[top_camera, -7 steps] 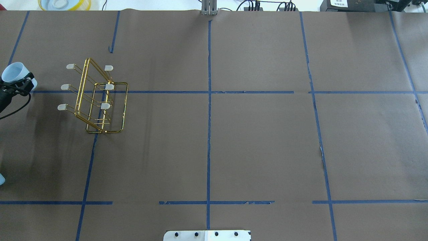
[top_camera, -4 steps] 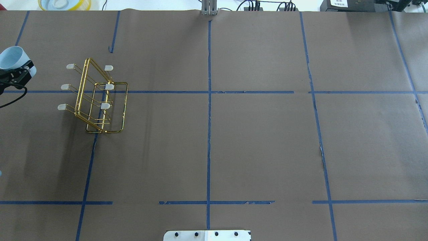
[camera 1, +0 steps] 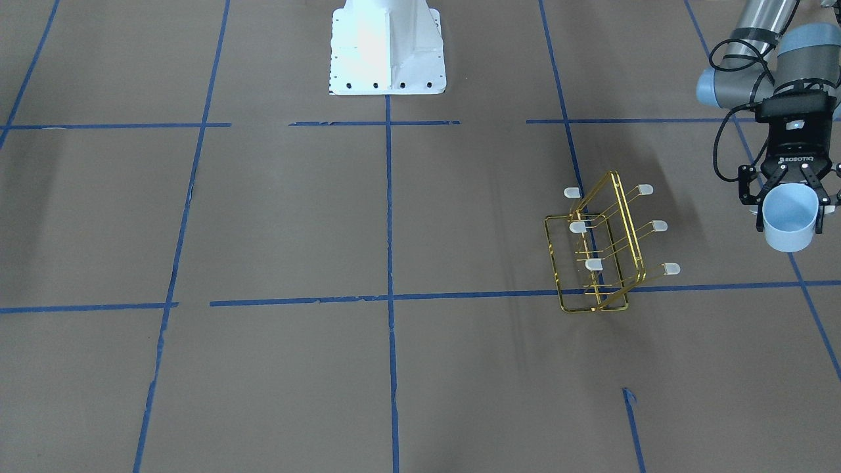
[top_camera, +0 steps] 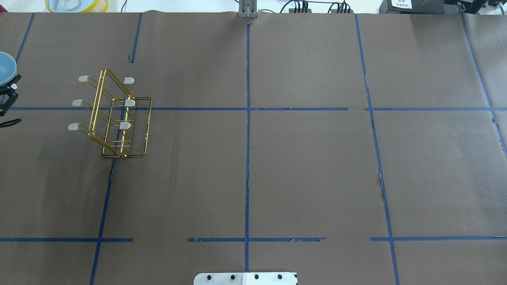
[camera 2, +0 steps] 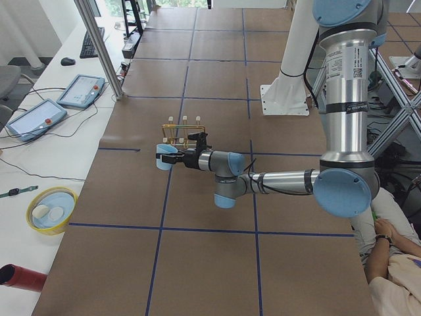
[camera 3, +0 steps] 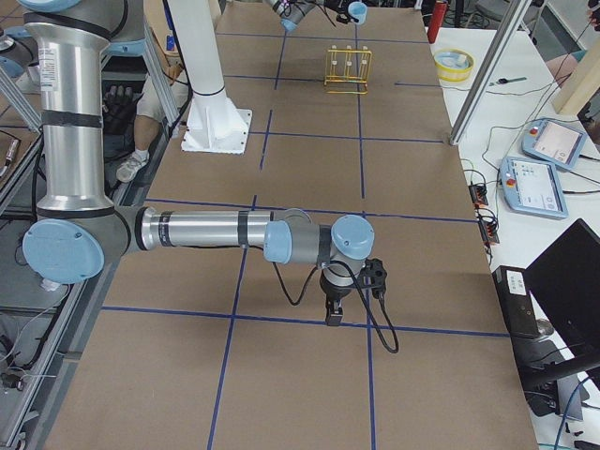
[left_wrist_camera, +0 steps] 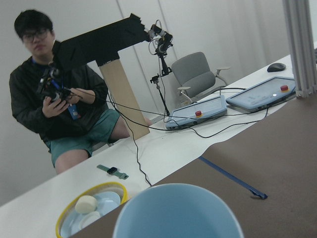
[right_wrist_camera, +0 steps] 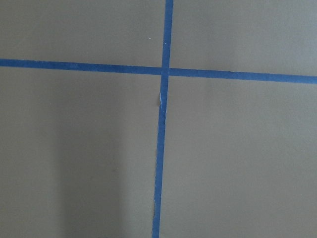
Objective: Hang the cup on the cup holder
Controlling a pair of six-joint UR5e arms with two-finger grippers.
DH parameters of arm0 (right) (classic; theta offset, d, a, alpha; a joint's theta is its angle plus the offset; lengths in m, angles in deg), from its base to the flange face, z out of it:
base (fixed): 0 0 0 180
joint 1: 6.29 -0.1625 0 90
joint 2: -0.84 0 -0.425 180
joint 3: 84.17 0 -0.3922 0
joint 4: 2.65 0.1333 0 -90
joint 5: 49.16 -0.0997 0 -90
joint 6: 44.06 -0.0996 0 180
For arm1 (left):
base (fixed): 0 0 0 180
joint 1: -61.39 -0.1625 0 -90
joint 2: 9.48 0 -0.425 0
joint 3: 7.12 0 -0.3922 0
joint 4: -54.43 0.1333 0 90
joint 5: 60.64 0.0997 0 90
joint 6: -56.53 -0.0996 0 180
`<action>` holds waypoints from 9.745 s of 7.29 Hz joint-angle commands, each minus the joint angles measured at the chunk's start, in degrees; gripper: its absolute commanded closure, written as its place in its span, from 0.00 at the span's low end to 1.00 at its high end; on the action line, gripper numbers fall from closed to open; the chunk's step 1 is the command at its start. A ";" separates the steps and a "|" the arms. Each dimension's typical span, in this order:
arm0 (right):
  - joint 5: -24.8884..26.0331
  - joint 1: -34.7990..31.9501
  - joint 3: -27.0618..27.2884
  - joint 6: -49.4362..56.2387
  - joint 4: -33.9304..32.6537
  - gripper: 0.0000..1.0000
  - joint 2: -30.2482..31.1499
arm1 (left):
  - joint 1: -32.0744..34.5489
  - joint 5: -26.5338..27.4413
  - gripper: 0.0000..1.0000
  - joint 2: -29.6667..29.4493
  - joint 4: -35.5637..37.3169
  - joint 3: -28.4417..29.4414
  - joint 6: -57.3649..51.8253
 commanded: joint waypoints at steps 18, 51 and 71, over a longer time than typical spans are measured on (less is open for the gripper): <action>0.00 0.00 0.00 0.00 0.00 0.00 -0.03 | -38.54 61.34 0.80 -4.10 3.58 -5.83 -109.89; 0.00 0.00 0.00 0.00 0.00 0.00 0.06 | -11.43 28.17 0.00 1.84 1.57 -10.12 -81.29; 0.00 0.00 0.00 0.00 0.00 0.00 0.06 | 36.95 -71.63 0.00 -14.58 111.96 0.16 -7.14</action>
